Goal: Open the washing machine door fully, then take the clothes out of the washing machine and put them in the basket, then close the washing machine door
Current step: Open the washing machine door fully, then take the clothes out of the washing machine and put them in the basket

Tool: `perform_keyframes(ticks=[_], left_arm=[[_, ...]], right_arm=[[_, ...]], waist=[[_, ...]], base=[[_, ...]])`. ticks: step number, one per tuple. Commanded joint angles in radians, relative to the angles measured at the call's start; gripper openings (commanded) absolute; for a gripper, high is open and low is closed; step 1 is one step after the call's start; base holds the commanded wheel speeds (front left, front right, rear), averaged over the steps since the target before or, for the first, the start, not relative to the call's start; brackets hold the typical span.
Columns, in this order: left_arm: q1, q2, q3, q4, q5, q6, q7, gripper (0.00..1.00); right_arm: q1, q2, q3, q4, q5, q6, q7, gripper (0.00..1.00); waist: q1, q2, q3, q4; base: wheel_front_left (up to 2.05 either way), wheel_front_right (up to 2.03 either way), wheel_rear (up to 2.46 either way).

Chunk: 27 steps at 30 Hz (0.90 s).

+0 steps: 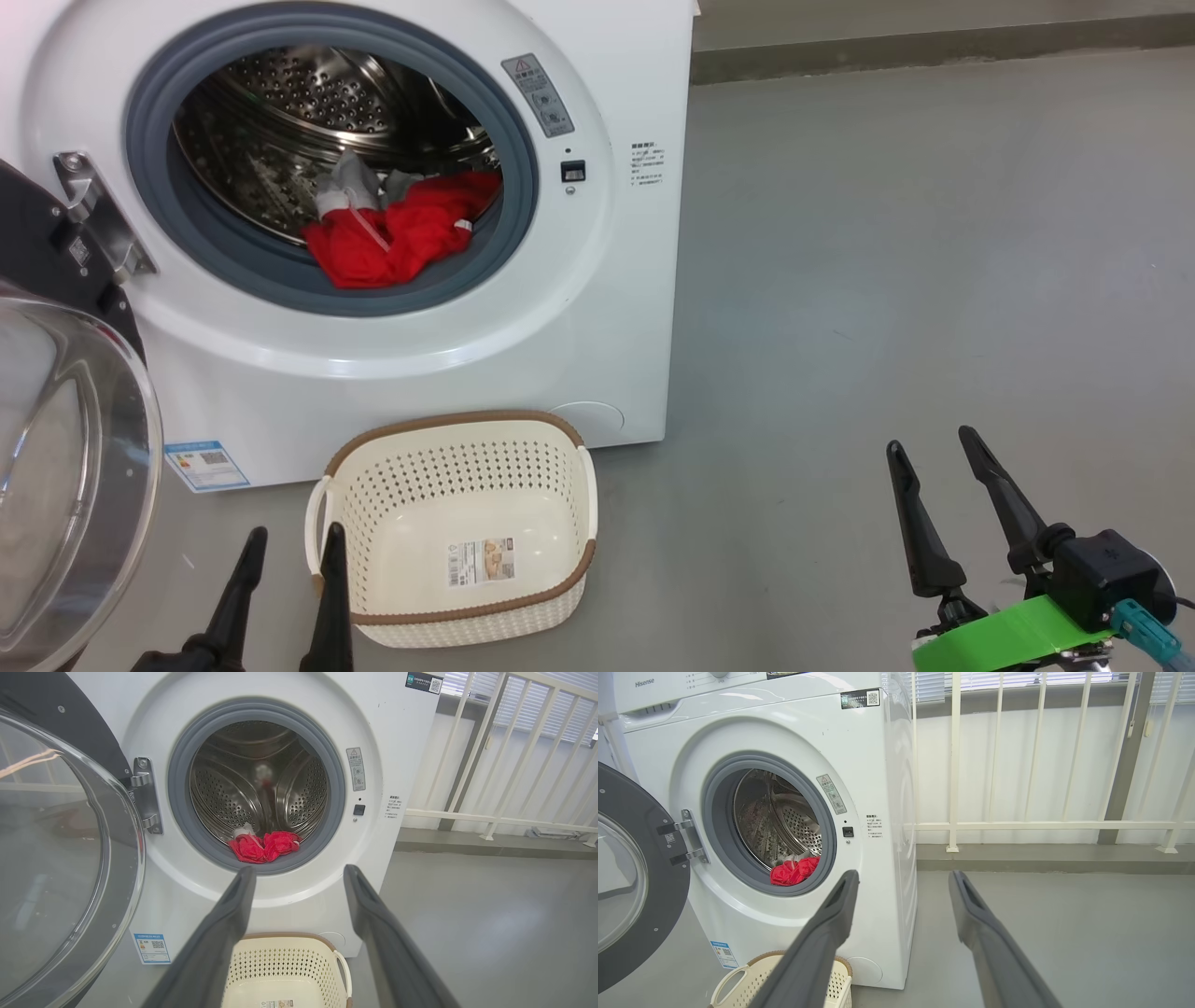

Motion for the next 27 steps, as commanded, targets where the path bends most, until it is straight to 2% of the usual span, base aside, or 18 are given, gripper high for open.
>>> perform_keyframes(ticks=[1, 8, 15, 19, 27], left_arm=[[-0.034, 0.016, 0.034, -0.02, 0.015, 0.009, -0.011, 1.0], [-0.033, 0.02, 0.03, -0.021, 0.024, 0.025, -0.009, 1.0], [-0.033, 0.022, 0.025, -0.029, 0.02, 0.03, -0.004, 1.0], [-0.034, 0.012, 0.02, -0.045, -0.008, 0.015, -0.011, 1.0], [-0.034, 0.011, 0.013, -0.049, -0.002, 0.034, -0.001, 1.0]], right_arm=[[-0.019, -0.005, 0.021, -0.028, -0.006, 0.006, -0.006, 1.0], [-0.018, -0.005, 0.02, -0.025, -0.001, 0.006, -0.006, 1.0], [-0.019, -0.005, 0.023, -0.025, 0.0, 0.006, -0.006, 1.0], [-0.02, -0.005, 0.022, -0.024, -0.002, 0.006, -0.006, 1.0], [-0.021, -0.005, 0.022, -0.024, 0.003, 0.006, -0.006, 1.0]], waist=[[0.0, -0.0001, -0.001, 0.001], [0.0, -0.0001, -0.007, 0.003], [0.0, -0.0001, -0.004, 0.005], [0.0, -0.0001, 0.001, 0.011], [0.0, -0.0001, 0.006, 0.021]], base=[[0.0, 0.0, 0.0], [0.53, -0.53, 0.0], [1.48, -1.48, 0.0], [1.68, -1.68, 0.0], [0.76, -0.76, 0.0]])
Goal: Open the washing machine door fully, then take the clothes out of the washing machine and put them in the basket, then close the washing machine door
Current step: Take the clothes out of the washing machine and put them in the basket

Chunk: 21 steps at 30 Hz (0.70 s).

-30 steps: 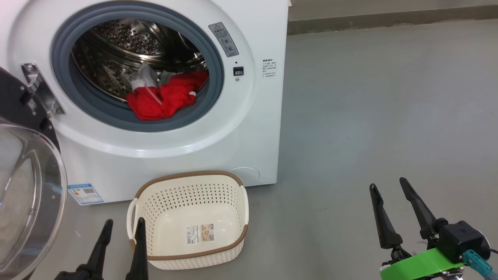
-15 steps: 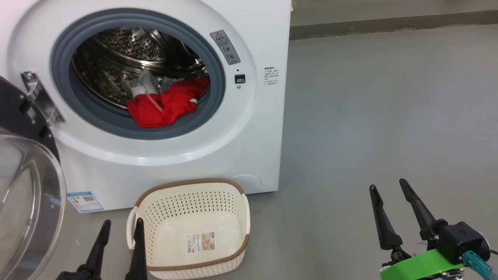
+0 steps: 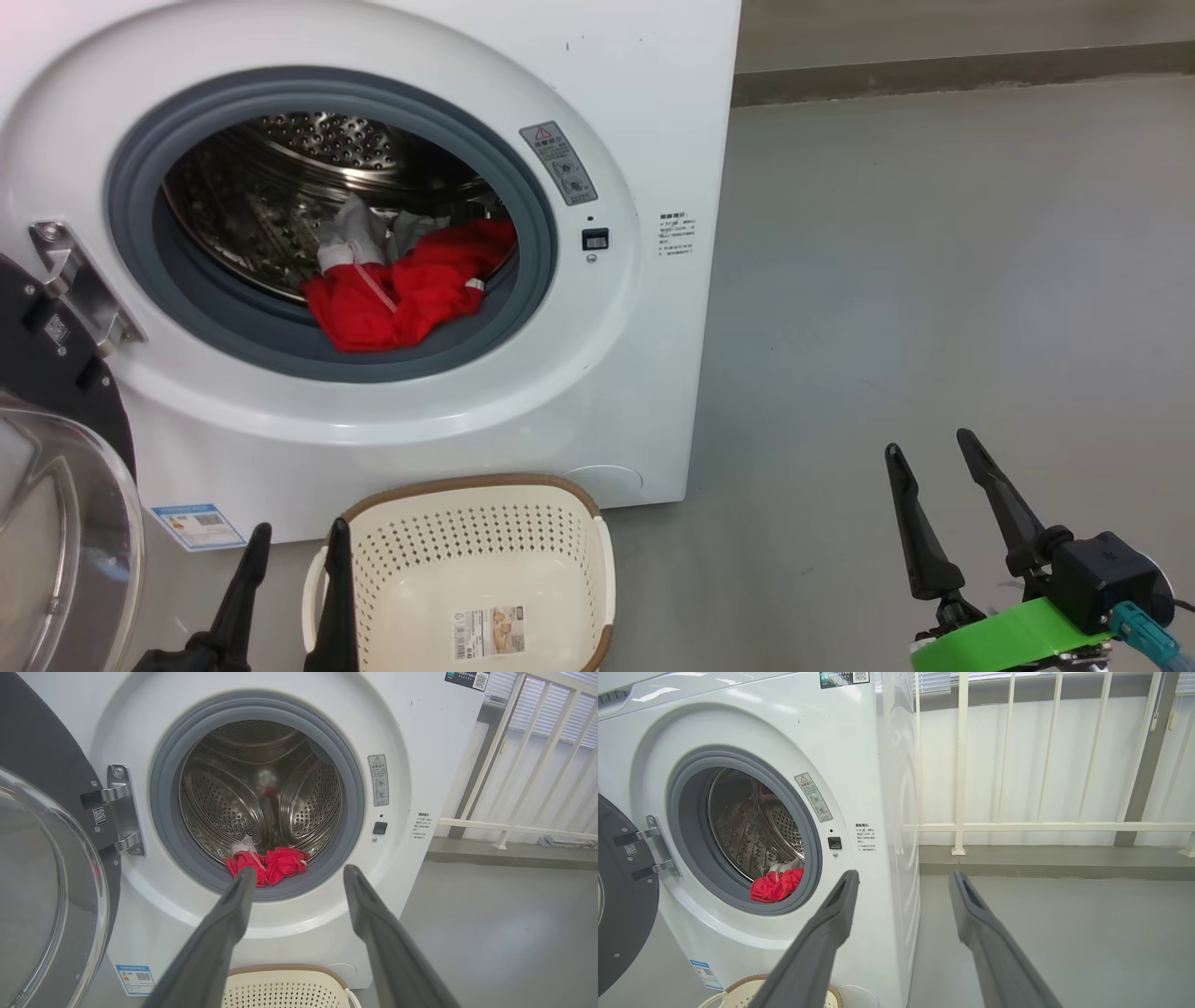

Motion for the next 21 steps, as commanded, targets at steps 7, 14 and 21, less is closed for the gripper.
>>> perform_keyframes(ticks=[7, 14, 21], left_arm=[[-0.032, 0.01, 0.025, -0.039, 0.008, 0.02, 0.0, 1.0], [-0.027, 0.009, 0.022, -0.05, 0.007, 0.027, -0.001, 1.0], [-0.028, 0.009, 0.015, -0.059, 0.004, 0.032, 0.002, 1.0]], right_arm=[[-0.026, -0.007, 0.024, -0.022, 0.006, 0.006, -0.006, 1.0], [-0.024, -0.007, 0.022, -0.023, 0.006, 0.006, -0.006, 1.0], [-0.02, -0.007, 0.025, -0.026, 0.003, 0.006, -0.006, 1.0]], waist=[[0.0, 0.0, 0.003, 0.002], [0.0, 0.0, 0.003, 0.002], [0.0, 0.0, 0.019, 0.008]], base=[[0.02, -0.02, 0.0], [0.0, 0.0, 0.0], [0.0, 0.0, 0.0]])
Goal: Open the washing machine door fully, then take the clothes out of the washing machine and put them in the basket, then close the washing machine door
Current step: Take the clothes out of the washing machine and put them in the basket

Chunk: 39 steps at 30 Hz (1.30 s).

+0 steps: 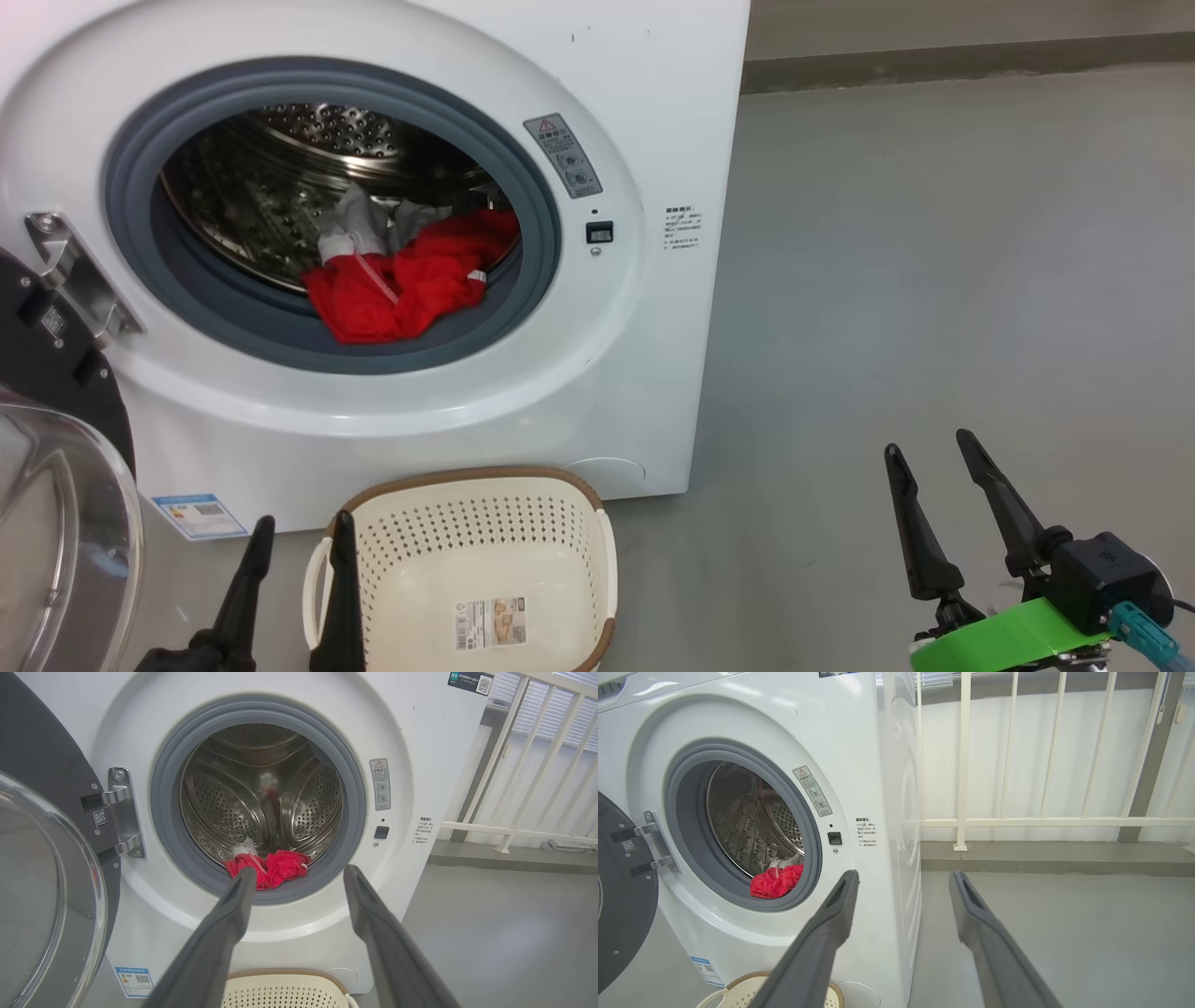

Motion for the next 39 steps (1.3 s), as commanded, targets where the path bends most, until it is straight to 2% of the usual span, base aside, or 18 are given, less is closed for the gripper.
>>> perform_keyframes(ticks=[1, 19, 31, 39], left_arm=[[-0.029, 0.009, 0.027, -0.029, 0.005, 0.007, 0.0, 1.0], [-0.15, -0.013, 0.007, -0.002, -0.038, -0.013, -0.027, 1.0], [-0.359, 0.005, 0.018, 0.087, -0.038, -0.005, -0.012, 1.0], [-0.516, 0.031, 0.011, 0.177, -0.028, -0.019, -0.001, 1.0]], right_arm=[[-0.02, -0.008, 0.023, -0.027, 0.002, 0.006, -0.006, 1.0], [-0.053, -0.008, 0.024, -0.054, -0.024, 0.006, -0.006, 1.0], [-0.104, -0.008, 0.03, -0.071, -0.023, 0.006, -0.006, 1.0], [-0.133, -0.008, 0.03, -0.074, -0.016, 0.006, -0.006, 1.0]], waist=[[0.0, -0.0001, 0.005, 0.004], [0.0, -0.0001, 0.15, 0.06], [0.0, -0.0001, 0.287, 0.044], [0.0, -0.0001, 0.35, 0.025]], base=[[0.0, 0.0, 0.0], [0.0, 0.0, 0.0], [0.0, 0.0, 0.0], [0.0, 0.0, 0.0]])
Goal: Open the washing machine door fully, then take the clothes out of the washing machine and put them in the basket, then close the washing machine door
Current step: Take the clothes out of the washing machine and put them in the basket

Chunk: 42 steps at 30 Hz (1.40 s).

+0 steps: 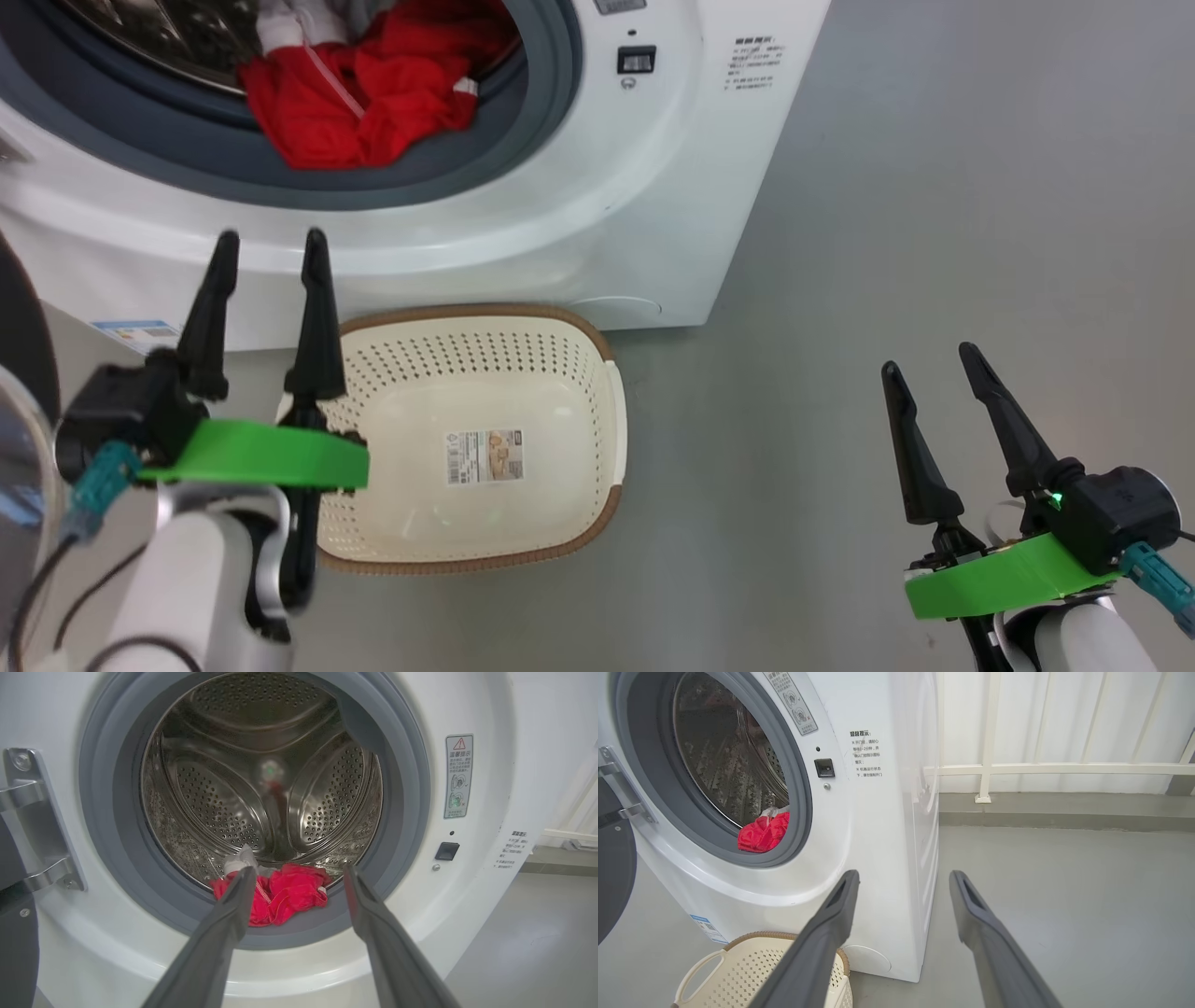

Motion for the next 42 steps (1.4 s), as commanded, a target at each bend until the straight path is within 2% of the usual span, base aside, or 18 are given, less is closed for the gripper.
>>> perform_keyframes(ticks=[1, 17, 24, 42], left_arm=[[-0.039, 0.031, 0.029, -0.01, 0.005, -0.009, -0.003, 1.0], [-0.394, 0.066, 0.026, 0.289, 0.026, -0.042, -0.044, 1.0], [-0.559, 0.097, -0.005, 0.441, 0.077, -0.048, -0.053, 1.0], [-0.831, 0.171, -0.07, 0.798, 0.163, -0.029, -0.041, 1.0]], right_arm=[[-0.027, -0.007, 0.027, -0.03, 0.002, 0.006, -0.006, 1.0], [-0.076, -0.007, 0.03, -0.053, 0.009, 0.006, -0.006, 1.0], [-0.094, -0.007, 0.025, -0.061, 0.002, 0.006, -0.006, 1.0], [-0.12, -0.007, 0.033, -0.076, 0.009, 0.006, -0.006, 1.0]], waist=[[0.0, -0.0001, 0.034, -0.016], [0.0, -0.0001, 0.17, -0.053], [0.0, -0.0001, 0.228, -0.066], [0.0, -0.0001, 0.309, -0.092]], base=[[0.0, 0.0, 0.0], [0.0, 0.0, 0.0], [0.0, 0.0, 0.0], [0.0, 0.0, 0.0]])
